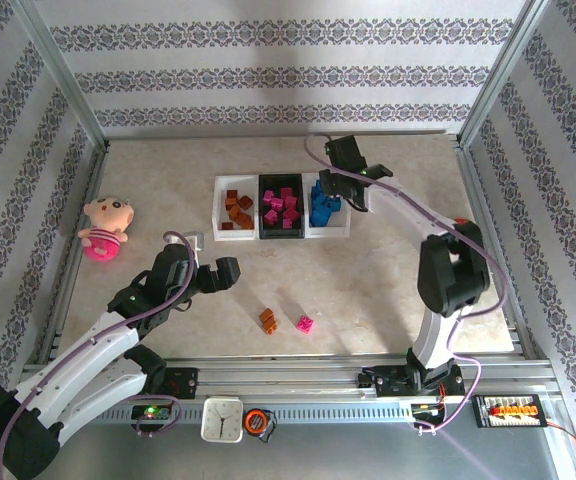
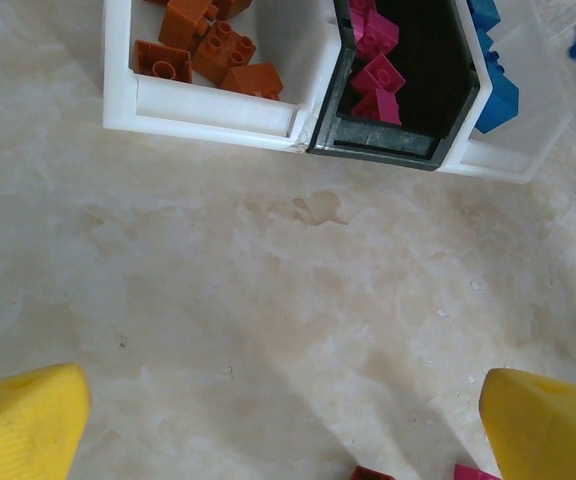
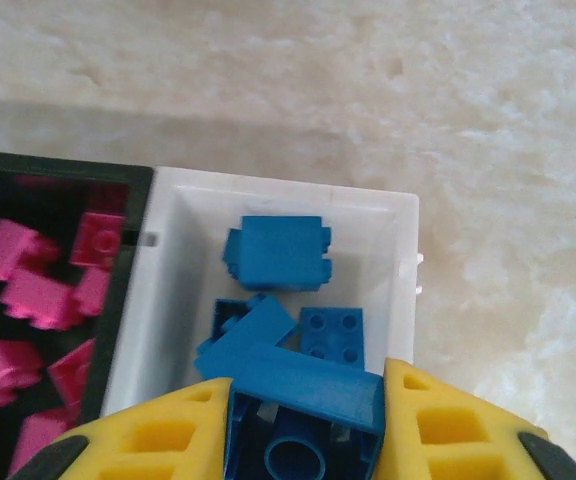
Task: Sort the legos into containers by color
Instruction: Place the lego in the container.
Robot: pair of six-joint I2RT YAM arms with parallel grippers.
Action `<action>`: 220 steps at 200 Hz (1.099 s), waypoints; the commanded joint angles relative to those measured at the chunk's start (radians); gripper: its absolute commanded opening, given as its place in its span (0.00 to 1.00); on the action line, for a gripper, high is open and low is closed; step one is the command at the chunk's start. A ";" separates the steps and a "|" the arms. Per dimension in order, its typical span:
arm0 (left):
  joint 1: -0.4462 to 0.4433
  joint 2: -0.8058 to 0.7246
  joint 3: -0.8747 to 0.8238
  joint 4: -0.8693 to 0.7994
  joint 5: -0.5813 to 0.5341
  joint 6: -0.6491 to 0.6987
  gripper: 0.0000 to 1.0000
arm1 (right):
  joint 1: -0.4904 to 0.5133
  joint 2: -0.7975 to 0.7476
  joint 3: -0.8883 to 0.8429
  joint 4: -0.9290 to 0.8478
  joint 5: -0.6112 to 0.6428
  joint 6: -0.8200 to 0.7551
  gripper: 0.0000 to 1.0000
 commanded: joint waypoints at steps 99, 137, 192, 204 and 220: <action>0.005 0.027 0.020 -0.024 0.112 0.035 1.00 | -0.004 0.105 0.165 -0.125 0.092 -0.022 0.63; -0.070 0.133 0.053 -0.045 0.152 0.061 0.98 | 0.019 -0.052 0.004 -0.054 0.026 0.026 0.66; -0.338 0.388 0.093 0.028 0.101 0.082 0.95 | 0.079 -0.254 -0.278 0.040 -0.023 0.089 0.67; -0.364 0.438 0.109 0.047 0.092 0.090 0.94 | 0.086 -0.283 -0.318 0.047 -0.031 0.095 0.67; -0.378 0.506 0.139 0.054 0.082 0.101 0.87 | 0.090 -0.321 -0.353 0.049 -0.033 0.097 0.67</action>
